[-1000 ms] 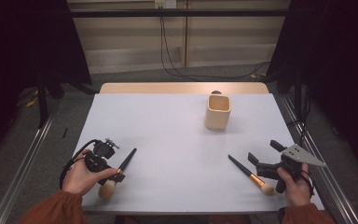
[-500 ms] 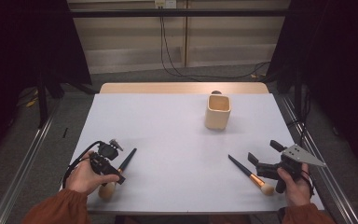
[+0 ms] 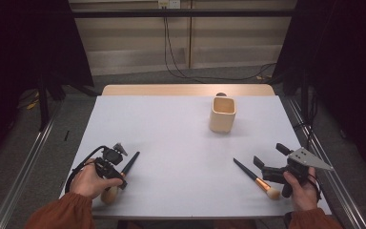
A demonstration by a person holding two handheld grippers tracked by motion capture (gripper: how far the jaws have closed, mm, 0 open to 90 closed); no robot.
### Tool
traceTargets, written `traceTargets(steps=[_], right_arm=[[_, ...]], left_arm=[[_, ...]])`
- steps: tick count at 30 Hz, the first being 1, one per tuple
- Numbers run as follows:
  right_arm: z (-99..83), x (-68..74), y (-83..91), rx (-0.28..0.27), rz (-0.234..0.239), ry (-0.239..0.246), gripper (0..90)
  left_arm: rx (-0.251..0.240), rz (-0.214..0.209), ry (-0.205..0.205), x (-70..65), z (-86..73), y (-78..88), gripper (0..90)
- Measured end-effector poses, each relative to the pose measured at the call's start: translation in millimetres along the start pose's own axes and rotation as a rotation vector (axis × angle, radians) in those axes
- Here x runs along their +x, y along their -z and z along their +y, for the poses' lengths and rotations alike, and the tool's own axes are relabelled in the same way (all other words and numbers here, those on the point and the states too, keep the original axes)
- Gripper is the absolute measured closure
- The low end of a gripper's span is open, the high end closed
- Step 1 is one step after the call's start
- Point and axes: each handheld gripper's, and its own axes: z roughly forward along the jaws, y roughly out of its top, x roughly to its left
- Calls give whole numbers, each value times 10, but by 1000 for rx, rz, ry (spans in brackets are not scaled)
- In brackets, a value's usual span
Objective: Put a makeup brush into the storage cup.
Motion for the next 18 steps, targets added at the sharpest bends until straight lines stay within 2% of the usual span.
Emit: traceTargets(steps=[5, 6, 16, 17, 18], right_arm=[[0, 0, -1, 0, 1, 0, 0], [0, 2, -3, 2, 1, 0, 0], [0, 4, -5, 3, 2, 0, 0], [0, 5, -5, 3, 2, 0, 0], [0, 5, -5, 3, 1, 0, 0]], left_arm=[[19, 26, -4, -36, 10, -12, 398], [25, 38, -8, -43, 18, -12, 434], [52, 46, -9, -27, 48, -13, 537], [53, 46, -12, -23, 48, -10, 555], [49, 40, -17, -11, 43, -5, 624]])
